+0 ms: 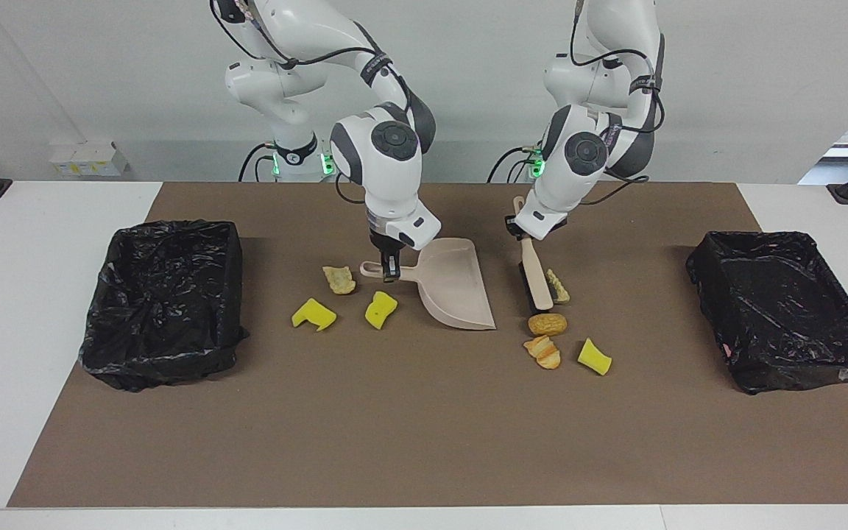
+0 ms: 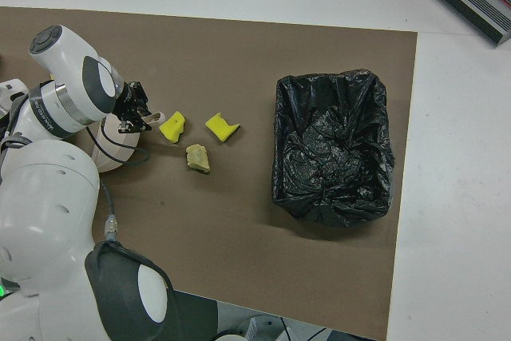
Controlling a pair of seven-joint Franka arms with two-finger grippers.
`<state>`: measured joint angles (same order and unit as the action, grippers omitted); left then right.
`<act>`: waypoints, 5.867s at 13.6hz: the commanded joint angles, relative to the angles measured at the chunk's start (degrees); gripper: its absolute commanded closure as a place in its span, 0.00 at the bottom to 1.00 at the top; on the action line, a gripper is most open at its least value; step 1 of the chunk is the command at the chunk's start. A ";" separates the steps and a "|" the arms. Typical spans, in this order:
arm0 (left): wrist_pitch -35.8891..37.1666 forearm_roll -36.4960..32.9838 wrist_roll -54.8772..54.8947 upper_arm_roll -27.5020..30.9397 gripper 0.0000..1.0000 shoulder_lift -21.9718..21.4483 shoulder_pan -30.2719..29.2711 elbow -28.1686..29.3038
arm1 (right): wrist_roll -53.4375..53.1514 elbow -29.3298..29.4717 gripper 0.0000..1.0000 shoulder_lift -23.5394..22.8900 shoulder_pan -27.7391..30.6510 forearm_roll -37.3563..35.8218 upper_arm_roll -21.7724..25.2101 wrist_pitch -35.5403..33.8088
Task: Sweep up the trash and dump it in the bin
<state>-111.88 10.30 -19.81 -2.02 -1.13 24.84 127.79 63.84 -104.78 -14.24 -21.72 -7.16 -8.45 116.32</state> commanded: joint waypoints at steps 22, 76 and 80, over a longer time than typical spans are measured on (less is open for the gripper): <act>2.02 -16.26 31.05 0.88 1.00 19.22 -18.95 -29.77 | -10.22 -0.60 1.00 1.15 -0.87 -3.65 -0.34 -1.27; -3.21 9.04 0.39 -0.26 1.00 -0.18 17.00 -0.95 | -6.63 -13.43 1.00 8.53 0.01 -4.88 -0.69 1.54; 11.31 8.95 -0.32 0.88 1.00 -3.43 13.58 -6.49 | -0.93 -13.43 1.00 8.35 2.82 -1.30 -0.69 2.85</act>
<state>-105.65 18.83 -19.73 -1.54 -2.98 40.54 123.68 59.78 -117.19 -6.49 -21.25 -10.94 -8.71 117.82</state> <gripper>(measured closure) 0.736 0.683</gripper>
